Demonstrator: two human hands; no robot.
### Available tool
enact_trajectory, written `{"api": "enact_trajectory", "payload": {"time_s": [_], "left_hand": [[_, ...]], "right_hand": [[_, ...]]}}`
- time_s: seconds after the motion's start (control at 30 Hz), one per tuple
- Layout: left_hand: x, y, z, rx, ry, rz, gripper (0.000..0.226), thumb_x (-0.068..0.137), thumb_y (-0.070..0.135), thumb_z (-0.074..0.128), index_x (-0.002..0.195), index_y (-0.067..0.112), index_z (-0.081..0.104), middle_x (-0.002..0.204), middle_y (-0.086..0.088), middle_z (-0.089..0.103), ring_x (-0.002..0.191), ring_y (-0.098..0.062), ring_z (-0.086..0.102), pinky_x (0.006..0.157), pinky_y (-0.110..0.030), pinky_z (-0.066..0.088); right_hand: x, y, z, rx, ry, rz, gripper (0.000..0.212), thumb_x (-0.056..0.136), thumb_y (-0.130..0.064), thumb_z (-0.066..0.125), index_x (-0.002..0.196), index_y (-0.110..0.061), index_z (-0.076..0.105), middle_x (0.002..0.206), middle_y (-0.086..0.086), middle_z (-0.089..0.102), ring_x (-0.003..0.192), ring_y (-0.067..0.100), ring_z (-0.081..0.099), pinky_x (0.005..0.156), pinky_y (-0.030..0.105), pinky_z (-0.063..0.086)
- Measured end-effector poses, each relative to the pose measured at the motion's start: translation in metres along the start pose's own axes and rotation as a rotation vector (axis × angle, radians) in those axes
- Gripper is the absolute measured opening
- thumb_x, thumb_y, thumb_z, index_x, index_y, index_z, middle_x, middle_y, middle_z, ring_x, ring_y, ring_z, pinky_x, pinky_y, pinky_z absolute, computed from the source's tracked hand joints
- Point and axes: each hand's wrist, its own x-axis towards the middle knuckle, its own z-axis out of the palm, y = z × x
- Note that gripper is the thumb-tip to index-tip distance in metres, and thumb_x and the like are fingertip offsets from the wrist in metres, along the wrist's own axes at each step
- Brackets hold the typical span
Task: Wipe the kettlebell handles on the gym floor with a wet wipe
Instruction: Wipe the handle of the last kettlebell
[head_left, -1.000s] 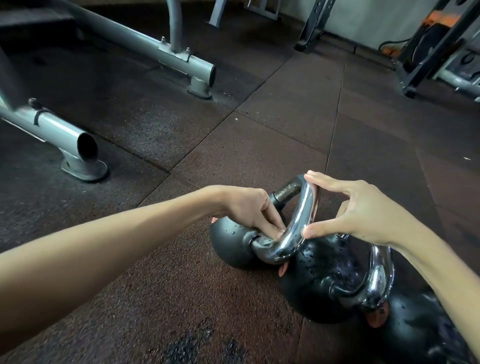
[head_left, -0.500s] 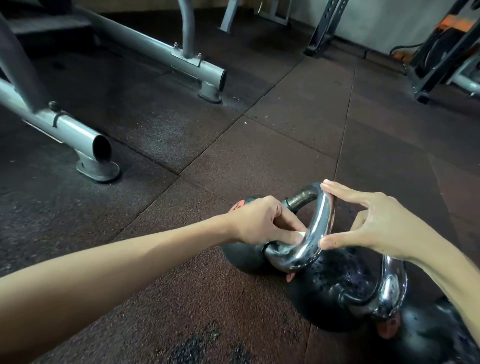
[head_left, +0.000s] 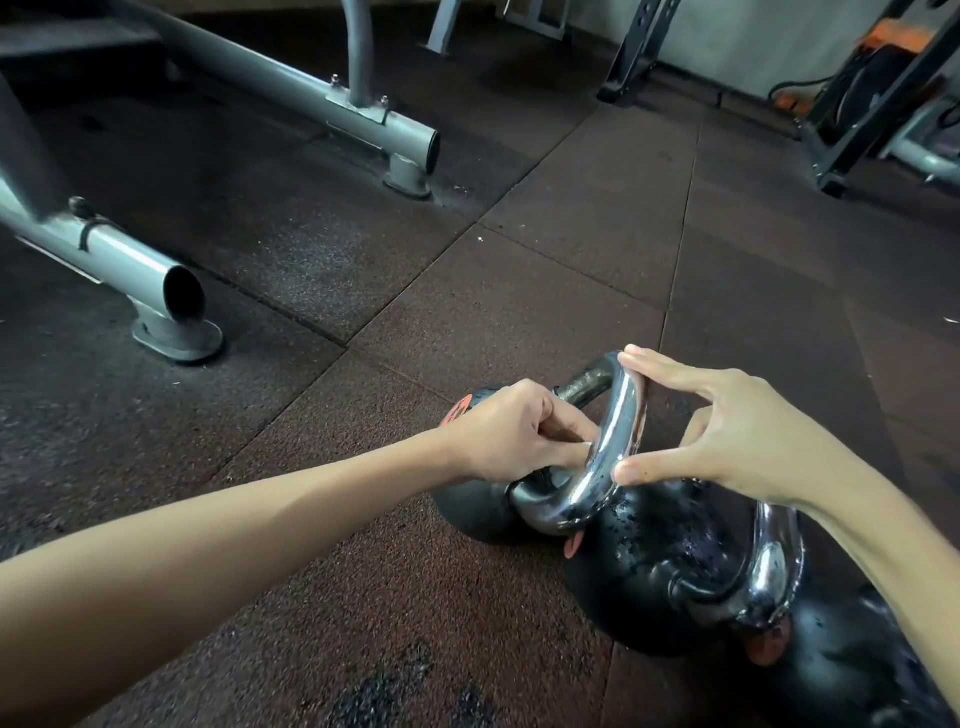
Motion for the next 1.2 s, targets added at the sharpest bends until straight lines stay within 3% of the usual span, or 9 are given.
{"api": "enact_trajectory", "payload": {"time_s": [0.2, 0.37, 0.5, 0.6, 0.7, 0.83, 0.93, 1.03, 1.2], "left_hand": [[0.009, 0.0, -0.002, -0.149, 0.16, -0.12, 0.014, 0.095, 0.018, 0.076, 0.106, 0.012, 0.082, 0.098, -0.011, 0.081, 0.083, -0.017, 0.071, 0.087, -0.039, 0.06], [0.012, 0.002, 0.0, -0.197, 0.186, -0.144, 0.015, 0.095, 0.018, 0.076, 0.106, 0.009, 0.082, 0.092, -0.007, 0.081, 0.072, -0.007, 0.069, 0.067, -0.019, 0.055], [0.01, 0.002, 0.002, -0.222, 0.163, -0.153, 0.016, 0.094, 0.017, 0.076, 0.107, 0.009, 0.081, 0.098, -0.015, 0.08, 0.079, -0.013, 0.069, 0.076, -0.024, 0.057], [0.015, 0.007, 0.005, -0.237, 0.217, -0.147, 0.014, 0.095, 0.015, 0.076, 0.106, 0.008, 0.081, 0.092, -0.022, 0.078, 0.075, -0.015, 0.067, 0.07, -0.023, 0.056], [0.027, 0.009, 0.008, -0.228, 0.311, -0.152, 0.011, 0.094, 0.019, 0.077, 0.102, 0.015, 0.082, 0.08, -0.012, 0.078, 0.072, -0.013, 0.067, 0.078, -0.034, 0.058], [0.033, 0.007, 0.014, -0.301, 0.386, -0.178, 0.013, 0.091, 0.019, 0.08, 0.103, 0.014, 0.082, 0.085, -0.008, 0.08, 0.08, -0.018, 0.075, 0.088, -0.038, 0.062], [0.035, 0.004, 0.019, -0.233, 0.462, -0.18, 0.011, 0.088, 0.022, 0.083, 0.099, 0.019, 0.083, 0.088, 0.004, 0.081, 0.083, -0.009, 0.077, 0.081, -0.027, 0.062], [0.034, 0.003, 0.023, -0.046, 0.559, -0.094, 0.007, 0.087, 0.021, 0.084, 0.093, 0.018, 0.083, 0.08, 0.012, 0.078, 0.058, 0.011, 0.061, 0.059, -0.006, 0.043], [0.032, -0.003, 0.026, 0.141, 0.626, 0.051, 0.005, 0.086, 0.017, 0.084, 0.091, 0.018, 0.083, 0.068, 0.025, 0.068, 0.048, 0.005, 0.052, 0.056, -0.005, 0.035]], "right_hand": [[0.003, 0.0, -0.001, -0.024, 0.012, -0.029, 0.105, 0.047, -0.063, 0.091, 0.141, -0.06, 0.046, 0.146, -0.052, 0.031, 0.052, 0.004, 0.063, 0.072, 0.017, 0.038], [0.0, -0.001, 0.001, -0.024, 0.016, -0.034, 0.106, 0.045, -0.065, 0.091, 0.141, -0.062, 0.045, 0.142, -0.053, 0.037, 0.056, 0.007, 0.066, 0.068, 0.011, 0.039], [-0.005, 0.003, 0.001, 0.001, 0.022, -0.013, 0.104, 0.047, -0.057, 0.093, 0.141, -0.059, 0.047, 0.079, -0.059, 0.052, 0.045, 0.002, 0.057, 0.064, 0.009, 0.036], [-0.006, 0.005, 0.001, 0.019, 0.037, -0.01, 0.103, 0.048, -0.052, 0.094, 0.14, -0.058, 0.047, 0.057, -0.05, 0.047, 0.043, 0.003, 0.054, 0.064, 0.012, 0.033], [-0.005, 0.01, 0.001, 0.042, 0.036, -0.02, 0.103, 0.044, -0.057, 0.093, 0.137, -0.06, 0.049, 0.088, -0.057, 0.056, 0.047, 0.003, 0.06, 0.066, 0.01, 0.036], [-0.005, 0.013, 0.001, 0.026, 0.041, -0.034, 0.106, 0.041, -0.061, 0.093, 0.138, -0.06, 0.05, 0.141, -0.055, 0.034, 0.056, 0.012, 0.069, 0.067, 0.007, 0.042], [-0.006, 0.012, 0.003, 0.024, 0.054, -0.03, 0.106, 0.042, -0.06, 0.094, 0.139, -0.06, 0.049, 0.145, -0.052, 0.034, 0.056, 0.009, 0.068, 0.065, 0.004, 0.042], [-0.006, 0.011, 0.005, 0.021, 0.053, -0.028, 0.106, 0.044, -0.058, 0.095, 0.139, -0.058, 0.049, 0.145, -0.05, 0.036, 0.056, 0.01, 0.069, 0.064, 0.004, 0.042], [-0.006, 0.006, 0.007, 0.027, 0.047, -0.013, 0.105, 0.044, -0.06, 0.094, 0.138, -0.061, 0.049, 0.144, -0.053, 0.033, 0.056, 0.01, 0.069, 0.075, 0.015, 0.043]]}}
